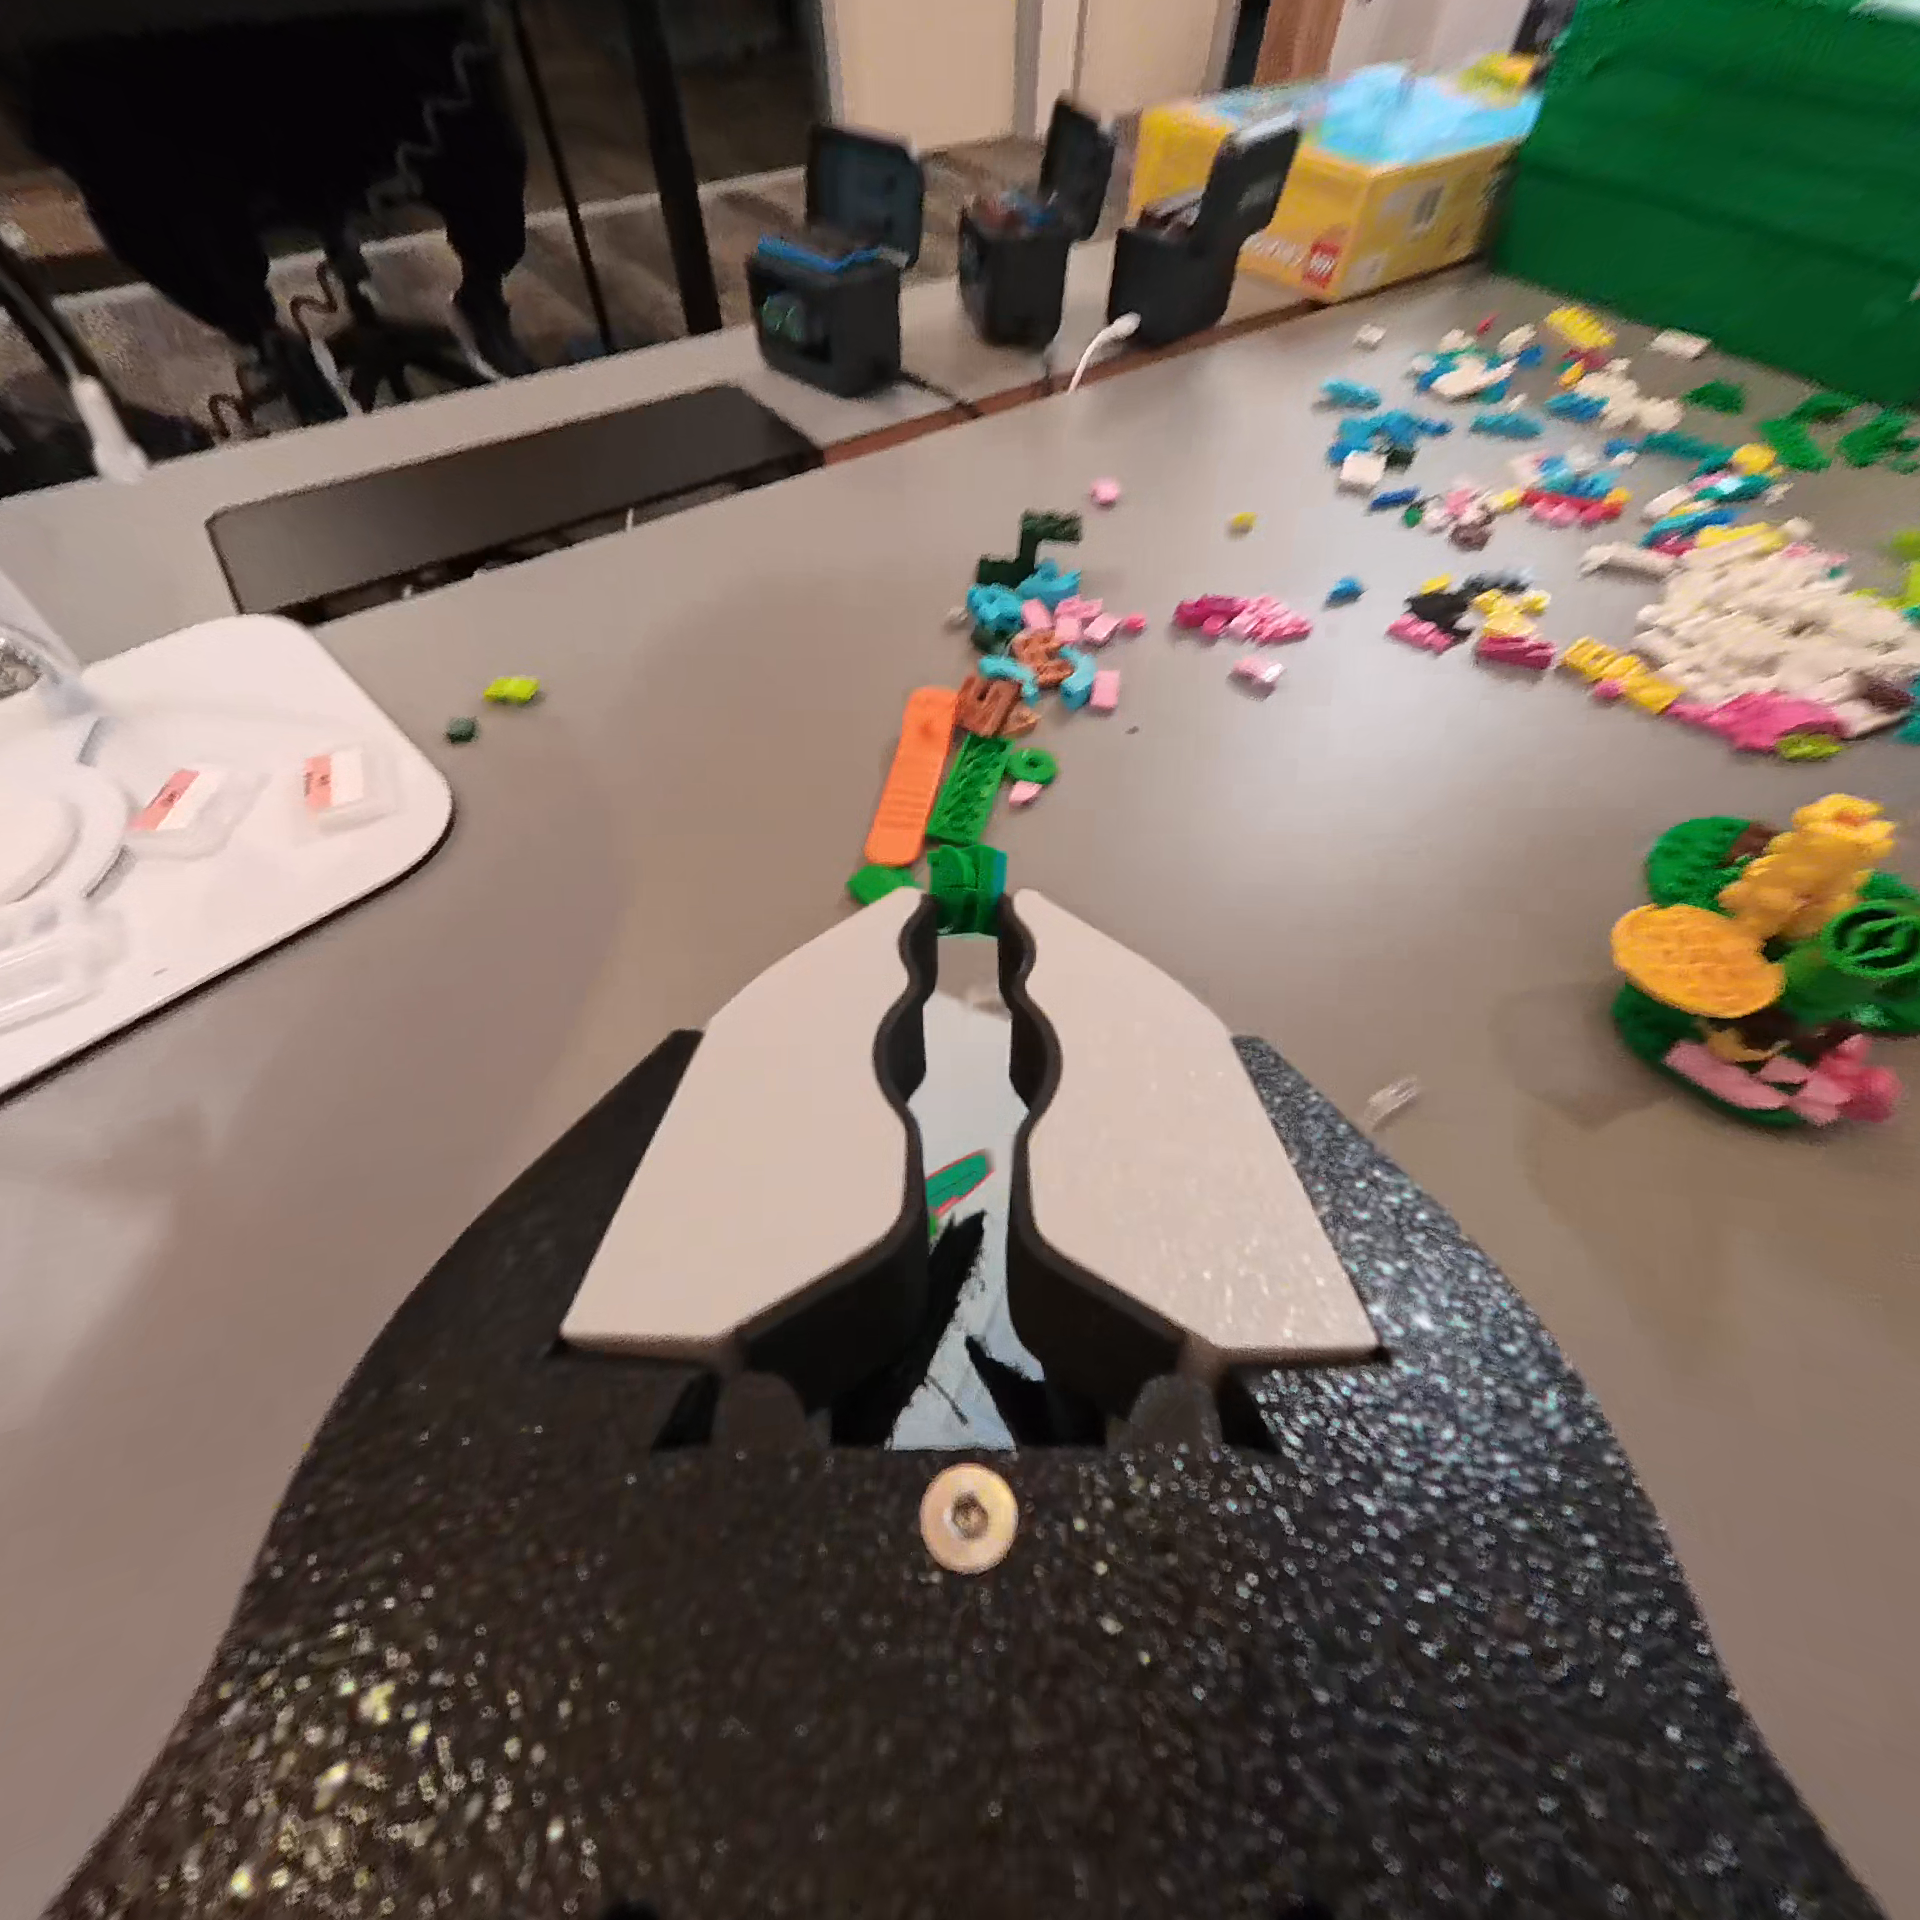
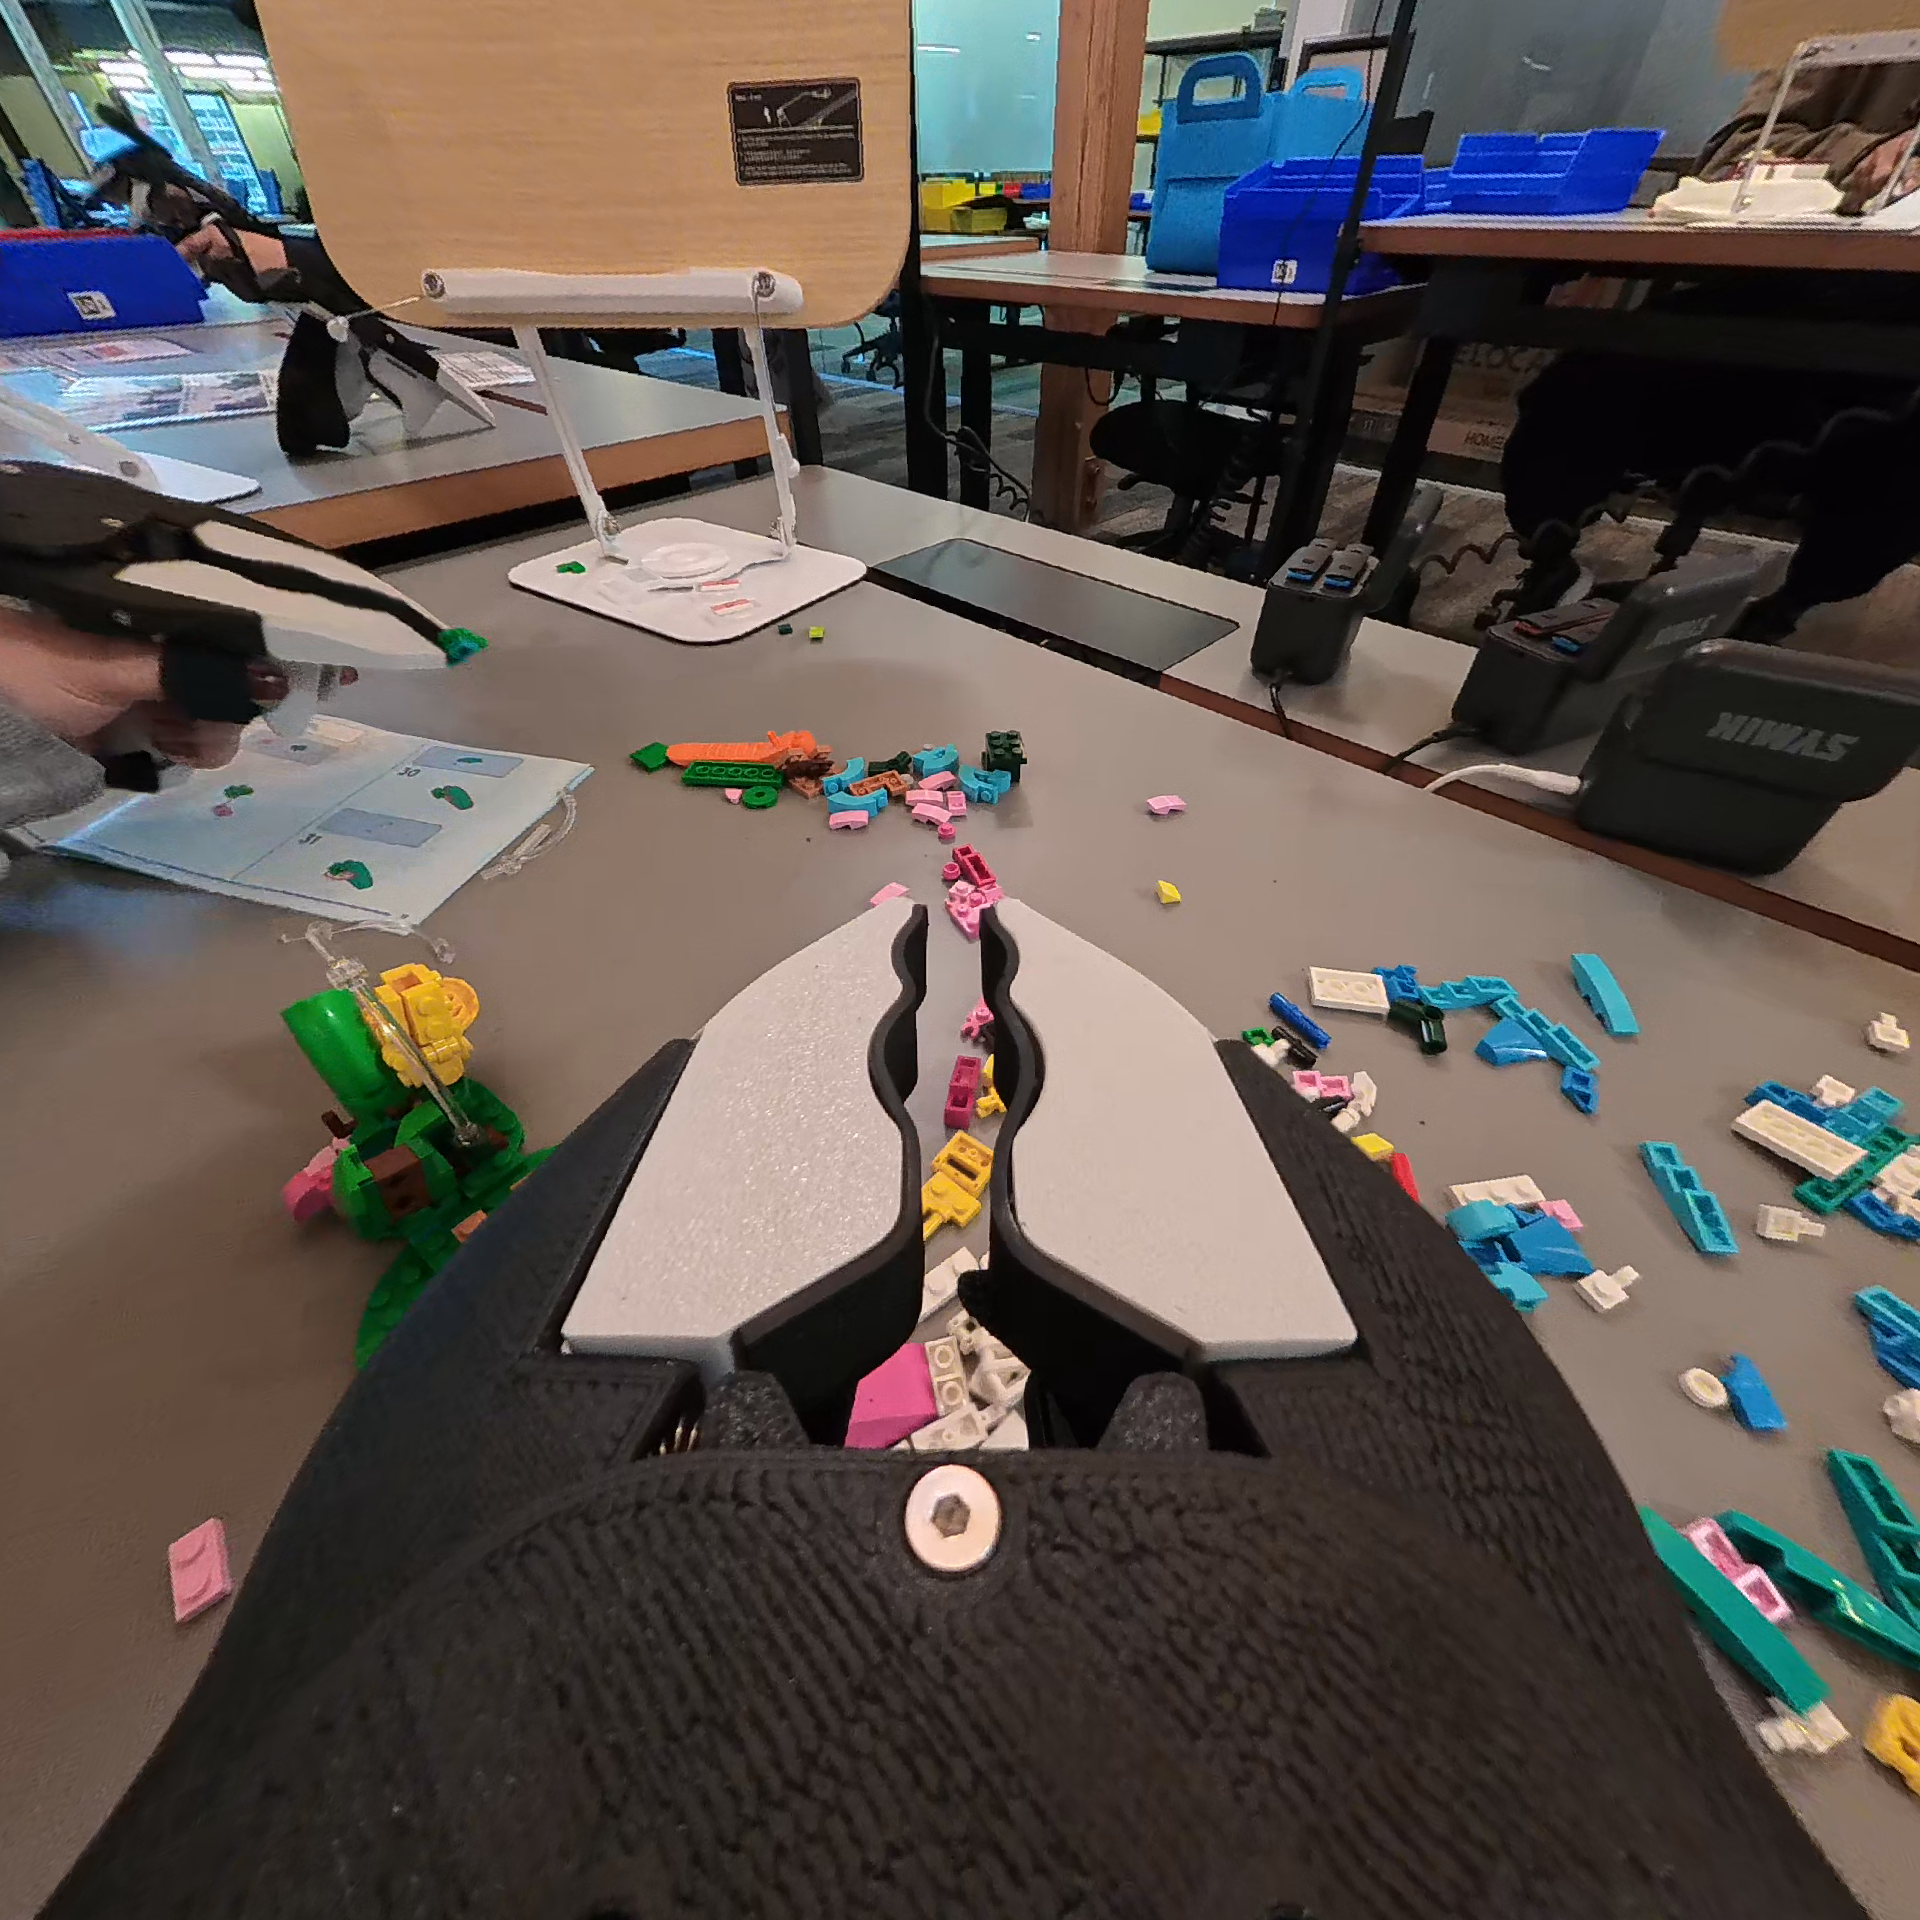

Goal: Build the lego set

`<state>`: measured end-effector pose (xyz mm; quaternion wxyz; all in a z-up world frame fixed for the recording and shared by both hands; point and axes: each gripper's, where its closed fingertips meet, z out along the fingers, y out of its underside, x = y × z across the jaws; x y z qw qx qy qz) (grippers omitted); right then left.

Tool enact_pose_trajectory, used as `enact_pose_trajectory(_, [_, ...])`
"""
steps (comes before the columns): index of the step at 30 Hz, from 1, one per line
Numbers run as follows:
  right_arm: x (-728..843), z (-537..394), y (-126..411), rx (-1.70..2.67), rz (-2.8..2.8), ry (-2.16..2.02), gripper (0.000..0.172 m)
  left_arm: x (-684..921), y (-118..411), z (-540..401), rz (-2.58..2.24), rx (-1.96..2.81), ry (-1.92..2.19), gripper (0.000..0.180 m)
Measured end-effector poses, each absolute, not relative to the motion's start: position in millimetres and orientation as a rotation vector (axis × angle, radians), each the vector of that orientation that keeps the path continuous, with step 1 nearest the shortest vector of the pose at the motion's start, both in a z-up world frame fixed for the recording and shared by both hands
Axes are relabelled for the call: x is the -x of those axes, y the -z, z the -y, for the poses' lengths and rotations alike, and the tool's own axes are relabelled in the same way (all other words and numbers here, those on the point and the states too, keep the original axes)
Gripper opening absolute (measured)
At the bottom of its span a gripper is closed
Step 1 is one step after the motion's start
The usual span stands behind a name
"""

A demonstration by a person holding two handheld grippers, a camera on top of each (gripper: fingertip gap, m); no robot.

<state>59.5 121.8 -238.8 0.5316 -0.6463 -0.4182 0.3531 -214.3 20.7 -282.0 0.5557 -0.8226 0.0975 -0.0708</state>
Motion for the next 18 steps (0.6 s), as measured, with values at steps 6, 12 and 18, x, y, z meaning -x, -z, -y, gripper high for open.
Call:
enact_pose_trajectory(6, [-56.8, -120.5, 241.7, 1.542, 1.014, -0.827, 0.008, 177.2, 254.9, -41.2, -0.215, 1.822, 0.236, 0.011])
enact_pose_trajectory(12, [-51.4, -116.0, 244.2, 1.539, 1.037, -0.83, 0.008, 149.5, 256.4, -79.0, -0.188, 1.814, 0.39, 0.011])
enact_pose_trajectory(18, [-49.3, -114.8, 247.8, 1.533, 1.072, -0.782, 0.008, 125.0, 247.7, -93.4, -0.264, 1.776, 0.376, 0.011])
